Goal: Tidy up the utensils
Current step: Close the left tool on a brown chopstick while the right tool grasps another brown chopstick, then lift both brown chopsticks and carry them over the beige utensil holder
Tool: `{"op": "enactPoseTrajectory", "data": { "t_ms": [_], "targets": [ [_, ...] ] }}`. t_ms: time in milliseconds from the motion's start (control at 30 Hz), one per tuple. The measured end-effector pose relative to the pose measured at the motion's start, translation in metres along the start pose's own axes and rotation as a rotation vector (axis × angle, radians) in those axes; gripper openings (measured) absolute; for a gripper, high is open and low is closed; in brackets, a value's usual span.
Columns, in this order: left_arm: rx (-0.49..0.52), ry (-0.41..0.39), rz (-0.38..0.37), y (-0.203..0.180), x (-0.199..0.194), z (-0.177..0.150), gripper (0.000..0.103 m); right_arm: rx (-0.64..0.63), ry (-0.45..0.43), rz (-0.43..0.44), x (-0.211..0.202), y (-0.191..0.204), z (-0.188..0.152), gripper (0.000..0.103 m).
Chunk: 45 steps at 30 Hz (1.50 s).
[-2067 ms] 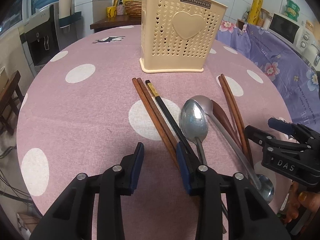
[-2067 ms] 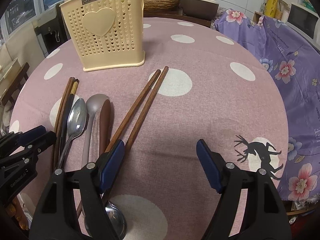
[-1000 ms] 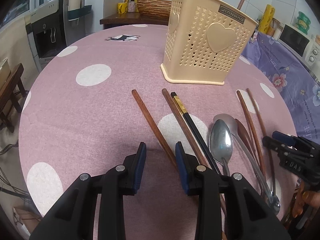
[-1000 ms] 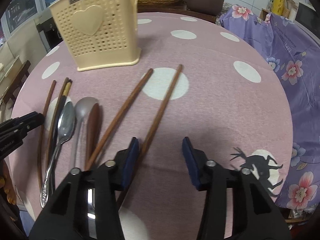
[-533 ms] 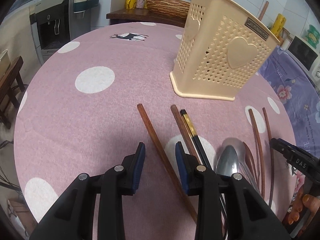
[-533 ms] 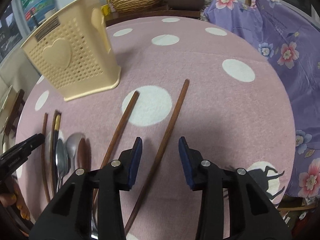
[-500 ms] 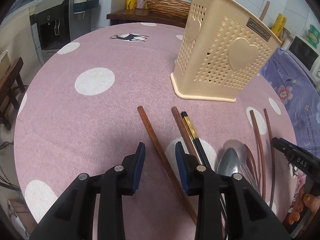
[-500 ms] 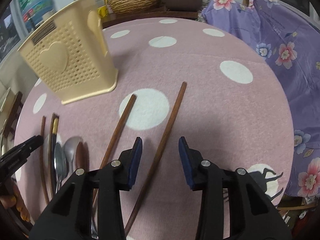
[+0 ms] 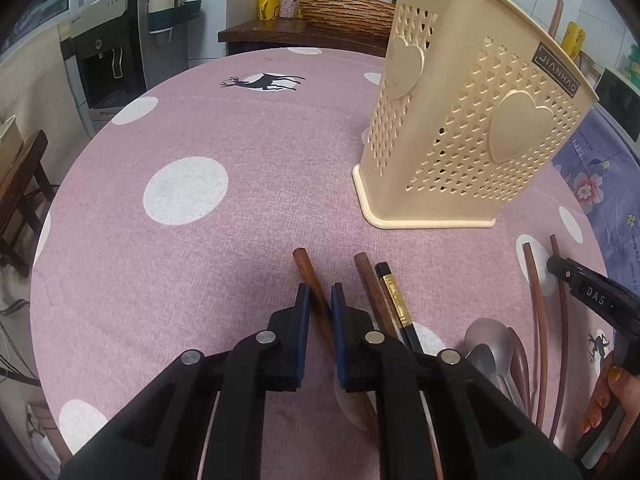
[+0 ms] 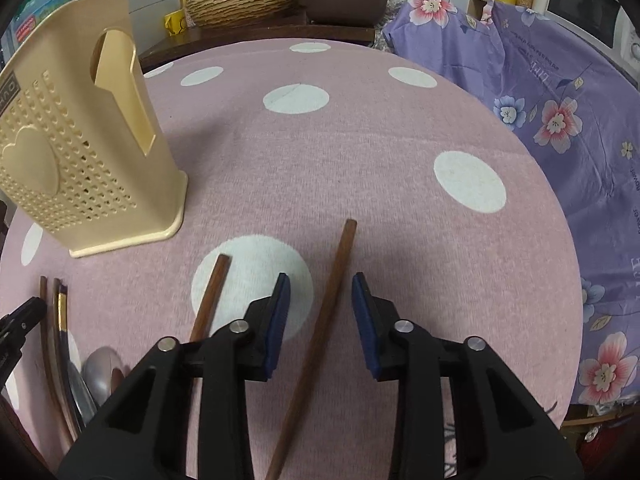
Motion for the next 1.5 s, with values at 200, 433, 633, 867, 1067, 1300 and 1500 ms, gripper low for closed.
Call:
{"op": "enactPoseTrajectory", "data": {
  "t_ms": [200,433,633,867,1067,1300,1500],
  "targets": [
    [0.019,-0.003,0.013,-0.005,0.003,0.004,0.012,-0.007,0.002,0.007,0.006,0.003,0.009,0.012],
    [0.027,-0.002,0.019,-0.006,0.007,0.009,0.011,-0.003,-0.002,0.022,0.006,0.004,0.009,0.010],
    [0.014,-0.004,0.015,-0.007,0.006,0.010,0.011,0.010,-0.004,0.061,0.005,0.006,0.009,0.009],
    [-0.043,-0.069,-0.017,0.004,-0.009,0.020,0.001,0.033,-0.063,0.149,-0.020,0.005,0.019,0.009],
    [-0.025,-0.179,-0.013,0.007,-0.047,0.043,0.002,0.057,-0.149,0.230,-0.067,-0.002,0.034,0.008],
    [0.009,-0.111,0.011,0.001,-0.037,0.037,0.002,0.022,-0.210,0.226,-0.095,-0.001,0.038,0.008],
    [0.026,-0.029,0.013,-0.006,-0.012,0.011,0.023,0.018,-0.206,0.223,-0.092,0.001,0.035,0.008]
  ]
}}
Point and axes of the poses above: each gripper's, at about its wrist camera, not at the fingertips, and x roughly the way its jaws point, y to its left, z to its top, the point moved 6 cm from there along x, roughly the way its jaws point, and after that the axes turned 8 degrees about x, right-handed, at the moved point
